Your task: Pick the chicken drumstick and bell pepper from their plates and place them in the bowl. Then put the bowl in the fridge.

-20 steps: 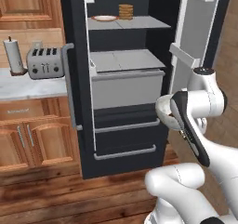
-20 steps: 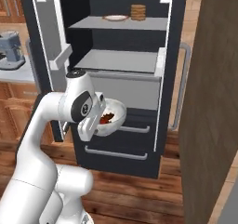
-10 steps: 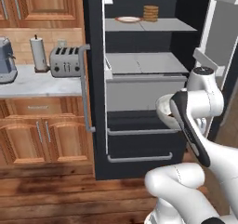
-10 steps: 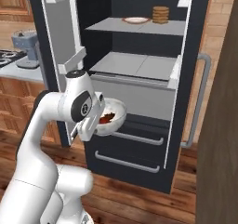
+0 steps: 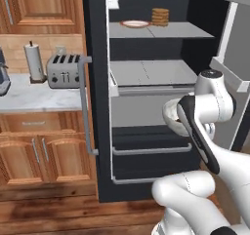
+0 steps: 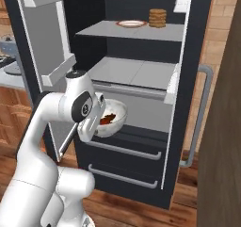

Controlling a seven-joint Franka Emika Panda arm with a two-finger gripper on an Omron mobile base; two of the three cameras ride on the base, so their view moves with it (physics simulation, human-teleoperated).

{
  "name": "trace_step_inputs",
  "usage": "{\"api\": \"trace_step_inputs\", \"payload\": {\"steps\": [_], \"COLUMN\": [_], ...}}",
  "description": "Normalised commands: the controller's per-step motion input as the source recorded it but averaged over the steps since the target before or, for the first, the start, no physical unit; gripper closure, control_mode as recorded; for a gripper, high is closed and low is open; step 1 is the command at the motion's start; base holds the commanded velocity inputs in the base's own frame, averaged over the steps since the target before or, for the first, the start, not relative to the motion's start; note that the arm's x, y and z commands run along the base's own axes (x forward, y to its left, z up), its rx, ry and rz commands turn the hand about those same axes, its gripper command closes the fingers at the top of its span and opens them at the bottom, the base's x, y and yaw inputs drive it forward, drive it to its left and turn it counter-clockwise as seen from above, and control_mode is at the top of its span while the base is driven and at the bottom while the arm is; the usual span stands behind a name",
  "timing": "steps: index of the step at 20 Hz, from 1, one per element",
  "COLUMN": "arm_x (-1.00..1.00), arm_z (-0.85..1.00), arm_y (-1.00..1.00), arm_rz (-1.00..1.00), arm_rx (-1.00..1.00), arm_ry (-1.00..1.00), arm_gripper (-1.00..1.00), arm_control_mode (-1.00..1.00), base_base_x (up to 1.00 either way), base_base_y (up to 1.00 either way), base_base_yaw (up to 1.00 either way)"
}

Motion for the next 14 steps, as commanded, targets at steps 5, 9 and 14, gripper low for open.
{"api": "trace_step_inputs", "payload": {"steps": [5,9,14], "arm_x": [0.0,0.0,0.0], "arm_z": [0.0,0.0,0.0], "arm_y": [0.0,0.0,0.0], "arm_rz": [0.0,0.0,0.0], "arm_rx": [0.0,0.0,0.0], "arm_ry": [0.0,0.0,0.0], "arm_gripper": [1.0,1.0,1.0], "arm_control_mode": [1.0,1.0,1.0], "base_base_x": [0.41,0.58,0.57], "base_base_y": [0.1,0.01,0.0], "base_base_yaw": [0.0,0.0,-0.02]}}
